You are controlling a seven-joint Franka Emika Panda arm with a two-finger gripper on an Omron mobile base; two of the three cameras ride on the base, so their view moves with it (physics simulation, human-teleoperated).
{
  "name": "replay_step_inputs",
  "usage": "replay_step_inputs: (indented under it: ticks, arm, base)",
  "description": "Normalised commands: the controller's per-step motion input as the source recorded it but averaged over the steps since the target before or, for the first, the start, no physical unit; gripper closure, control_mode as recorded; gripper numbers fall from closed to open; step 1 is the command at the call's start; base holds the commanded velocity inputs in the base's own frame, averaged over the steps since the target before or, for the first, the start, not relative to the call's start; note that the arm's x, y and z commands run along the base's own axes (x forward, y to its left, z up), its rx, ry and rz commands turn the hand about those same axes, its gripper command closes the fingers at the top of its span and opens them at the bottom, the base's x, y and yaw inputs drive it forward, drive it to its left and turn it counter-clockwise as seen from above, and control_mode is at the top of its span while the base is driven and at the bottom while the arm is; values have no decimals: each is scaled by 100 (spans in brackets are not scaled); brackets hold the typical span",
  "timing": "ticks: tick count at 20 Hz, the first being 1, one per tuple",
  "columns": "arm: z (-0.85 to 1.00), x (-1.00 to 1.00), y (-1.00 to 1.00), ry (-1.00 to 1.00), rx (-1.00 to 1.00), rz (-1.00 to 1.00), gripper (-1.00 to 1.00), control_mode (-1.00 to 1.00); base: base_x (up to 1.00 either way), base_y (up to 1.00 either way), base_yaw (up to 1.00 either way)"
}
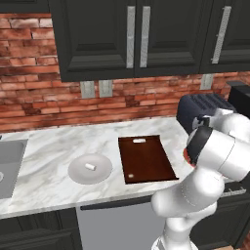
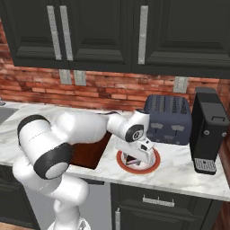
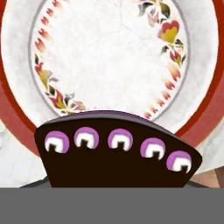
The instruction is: Move the dessert items from the plates to the tray.
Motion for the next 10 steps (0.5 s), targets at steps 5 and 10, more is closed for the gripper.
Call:
replay_step_inputs:
  ticks: [5, 10]
  arm:
    - [27, -26, 84, 0, -1, 9, 100, -100]
    - [36, -7, 74, 0, 0, 7, 100, -100]
  base:
    - [0, 0, 0]
    - [0, 0, 0]
